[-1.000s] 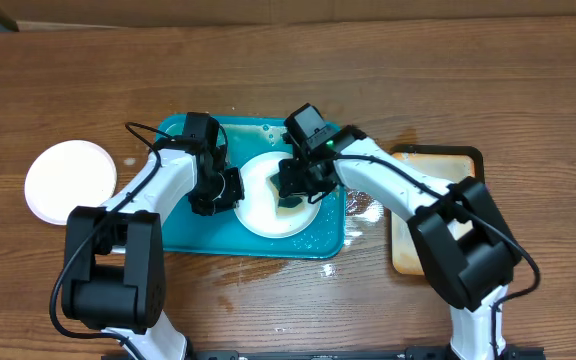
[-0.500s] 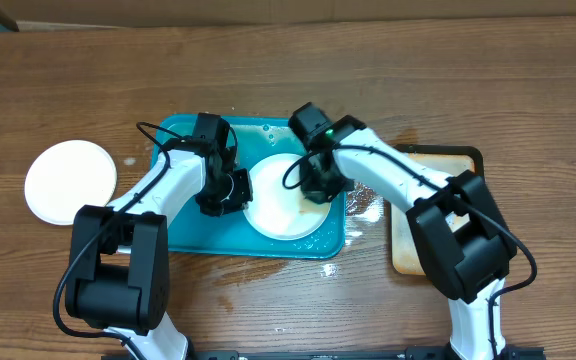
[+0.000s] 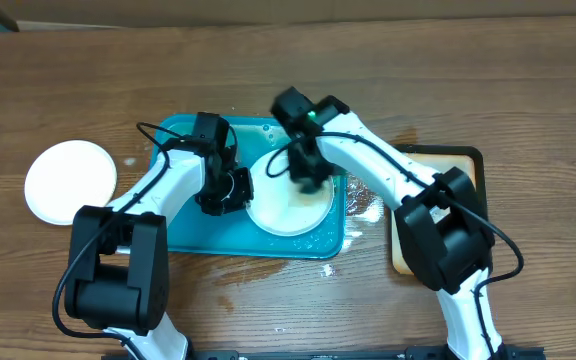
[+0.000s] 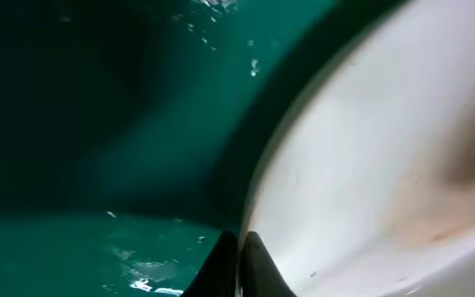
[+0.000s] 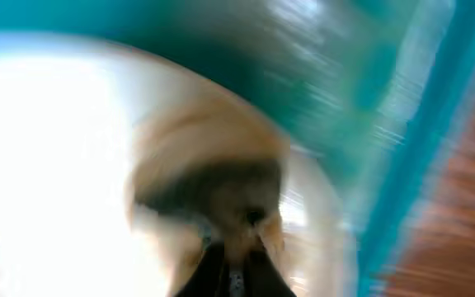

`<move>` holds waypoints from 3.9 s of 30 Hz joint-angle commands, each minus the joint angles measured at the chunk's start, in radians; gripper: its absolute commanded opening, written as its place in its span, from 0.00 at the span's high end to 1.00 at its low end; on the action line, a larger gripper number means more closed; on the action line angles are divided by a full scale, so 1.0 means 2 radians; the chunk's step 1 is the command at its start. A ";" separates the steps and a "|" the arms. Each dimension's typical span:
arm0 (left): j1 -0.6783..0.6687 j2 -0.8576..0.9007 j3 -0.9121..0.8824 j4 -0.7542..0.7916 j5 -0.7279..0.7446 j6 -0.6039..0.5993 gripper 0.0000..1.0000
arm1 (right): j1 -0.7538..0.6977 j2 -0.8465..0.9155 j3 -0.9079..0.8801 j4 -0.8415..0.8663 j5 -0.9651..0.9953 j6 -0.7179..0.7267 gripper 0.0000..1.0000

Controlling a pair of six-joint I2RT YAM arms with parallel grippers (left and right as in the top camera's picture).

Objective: Clean dirty plates on tray and stack at the side

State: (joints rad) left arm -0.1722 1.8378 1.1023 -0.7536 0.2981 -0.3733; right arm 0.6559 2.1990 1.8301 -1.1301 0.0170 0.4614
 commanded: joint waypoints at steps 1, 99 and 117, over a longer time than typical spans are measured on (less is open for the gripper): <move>0.002 0.007 0.001 0.000 -0.021 -0.009 0.96 | 0.027 -0.009 0.038 0.019 -0.067 0.019 0.96; -0.076 0.006 0.404 -0.423 -0.502 -0.062 0.96 | -0.185 0.004 0.043 -0.214 0.159 0.094 0.96; -0.157 0.006 0.406 -0.435 -0.637 -0.067 0.96 | -0.204 0.004 -0.038 -0.214 0.146 0.097 0.96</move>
State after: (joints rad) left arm -0.4679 1.8500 1.8915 -1.6264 -0.8978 -0.4953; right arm 0.2825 2.2562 1.7744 -1.5433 0.3107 0.6502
